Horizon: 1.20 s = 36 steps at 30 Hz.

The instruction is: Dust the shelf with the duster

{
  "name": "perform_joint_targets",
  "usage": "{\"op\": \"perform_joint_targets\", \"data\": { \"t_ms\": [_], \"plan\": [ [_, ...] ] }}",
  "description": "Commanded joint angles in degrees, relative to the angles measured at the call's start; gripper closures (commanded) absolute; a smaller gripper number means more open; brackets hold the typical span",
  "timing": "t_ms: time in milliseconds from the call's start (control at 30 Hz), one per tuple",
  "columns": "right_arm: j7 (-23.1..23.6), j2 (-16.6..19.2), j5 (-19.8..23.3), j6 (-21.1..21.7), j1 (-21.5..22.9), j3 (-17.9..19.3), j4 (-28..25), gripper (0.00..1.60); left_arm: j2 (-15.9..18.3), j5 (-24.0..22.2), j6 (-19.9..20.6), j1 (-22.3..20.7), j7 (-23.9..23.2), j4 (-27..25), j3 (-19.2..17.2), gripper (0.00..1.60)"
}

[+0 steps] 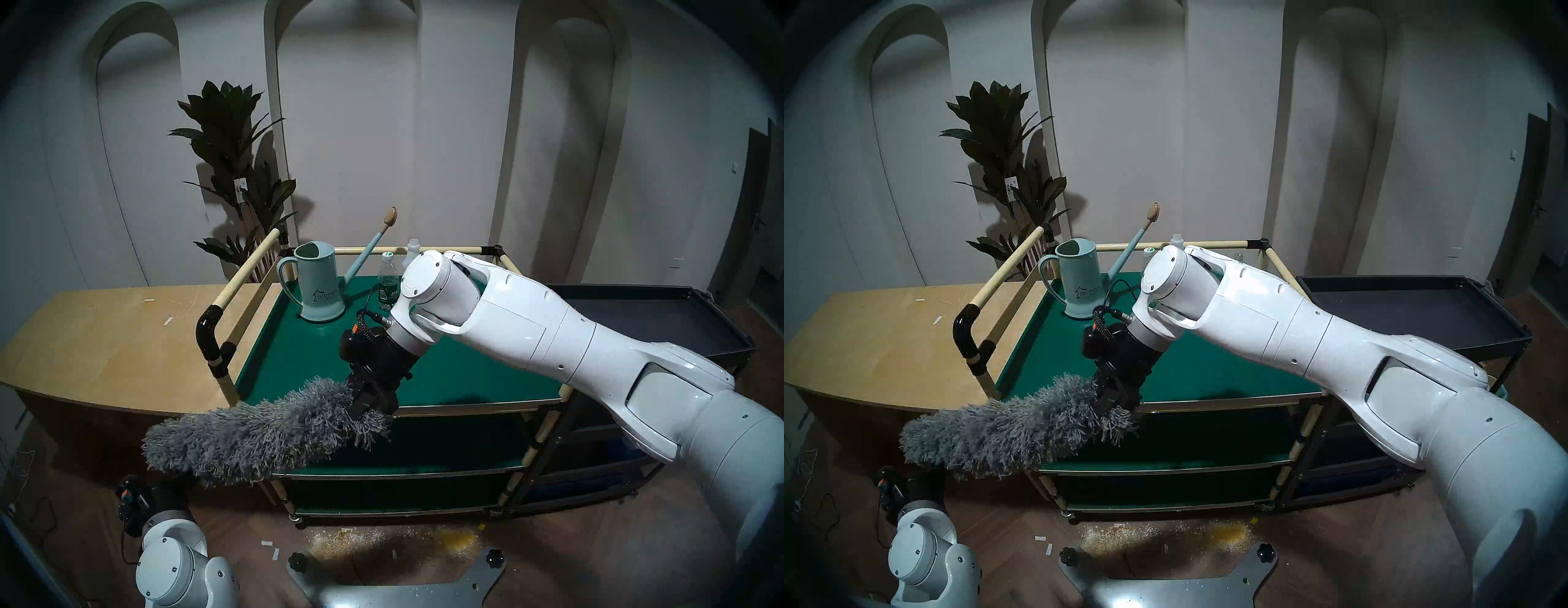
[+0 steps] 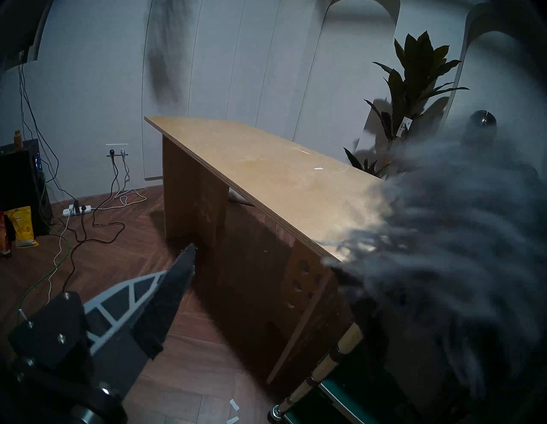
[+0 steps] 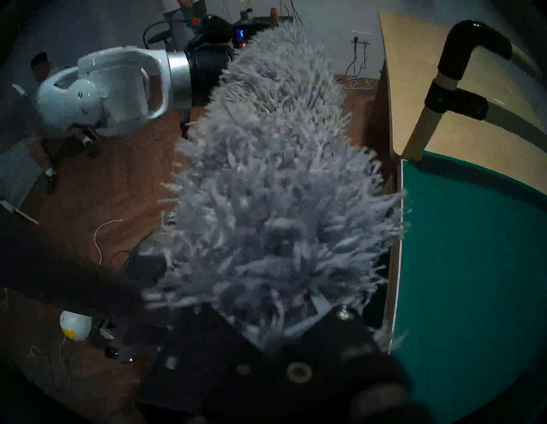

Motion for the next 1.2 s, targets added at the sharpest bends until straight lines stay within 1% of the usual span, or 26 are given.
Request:
{"op": "perform_joint_targets", "data": {
  "t_ms": [0,67,133,167,200,233,300,367,400,500,667,700,767,867,1100,1133,1167],
  "plan": [
    [0.8,6.6,3.1,4.3,-1.5,5.2,-5.9,1.60,0.6,2.2,-0.7,1.3,-0.7,-2.4,2.0,0.00],
    [-1.9,7.7,3.2,5.5,-2.2,6.7,-5.6,1.60,1.2,2.9,-0.5,1.0,-1.2,-2.7,2.6,0.00],
    [-4.8,9.7,3.2,5.7,-2.8,8.0,-5.9,1.60,1.9,3.4,-0.1,0.6,-1.7,-2.9,3.1,0.00],
    [-5.5,9.5,2.9,6.0,-3.2,9.0,-5.1,1.60,2.1,3.7,0.0,0.5,-1.8,-3.0,3.3,0.00],
    [-7.3,11.0,3.0,5.8,-3.4,9.5,-5.4,1.60,2.5,3.9,0.2,0.2,-2.1,-3.1,3.5,0.00],
    [-8.0,11.1,2.7,5.8,-3.6,10.1,-4.6,1.60,2.7,4.1,0.4,0.0,-2.2,-3.2,3.7,0.00],
    [-10.7,13.1,2.4,5.2,-4.1,10.8,-4.3,1.60,3.3,4.5,0.6,-0.3,-2.7,-3.3,4.2,0.00],
    [-12.2,13.3,1.5,5.2,-4.6,11.9,-2.2,1.60,3.4,4.7,0.3,-0.8,-2.9,-3.5,4.4,0.00],
    [-13.4,14.5,1.8,5.2,-4.9,12.3,-2.2,1.60,3.9,5.1,0.1,-0.9,-3.2,-3.6,4.5,0.00],
    [-16.1,15.9,2.3,5.0,-6.2,14.3,-1.3,1.60,4.8,6.2,0.0,-1.3,-3.6,-3.9,4.6,0.00],
    [-21.5,17.2,2.7,4.0,-9.1,17.1,-0.1,1.60,6.0,7.0,0.6,-2.4,-4.1,-4.1,4.0,0.00],
    [-23.0,17.6,3.3,3.7,-9.9,17.7,-0.4,1.60,6.3,7.1,0.7,-2.5,-4.3,-4.1,3.8,0.00],
    [-24.5,18.6,4.5,3.6,-11.3,19.5,-1.3,1.60,6.7,7.2,1.0,-2.8,-4.6,-4.5,3.6,0.00],
    [-25.6,20.6,7.0,4.3,-12.3,22.5,-3.0,1.60,7.2,7.4,1.2,-3.2,-5.2,-4.8,3.5,0.00],
    [-25.5,26.5,11.4,5.1,-12.6,28.9,-6.9,1.60,8.7,8.3,1.6,-5.4,-6.6,-6.5,3.8,0.00],
    [-25.8,26.1,11.4,5.4,-12.5,29.6,-6.1,1.60,9.0,8.4,1.5,-5.9,-6.9,-7.0,3.8,0.00],
    [-26.0,28.4,12.4,5.5,-13.3,30.7,-7.5,1.60,9.2,8.5,1.7,-6.3,-7.1,-7.4,3.9,0.00]
  ]
}}
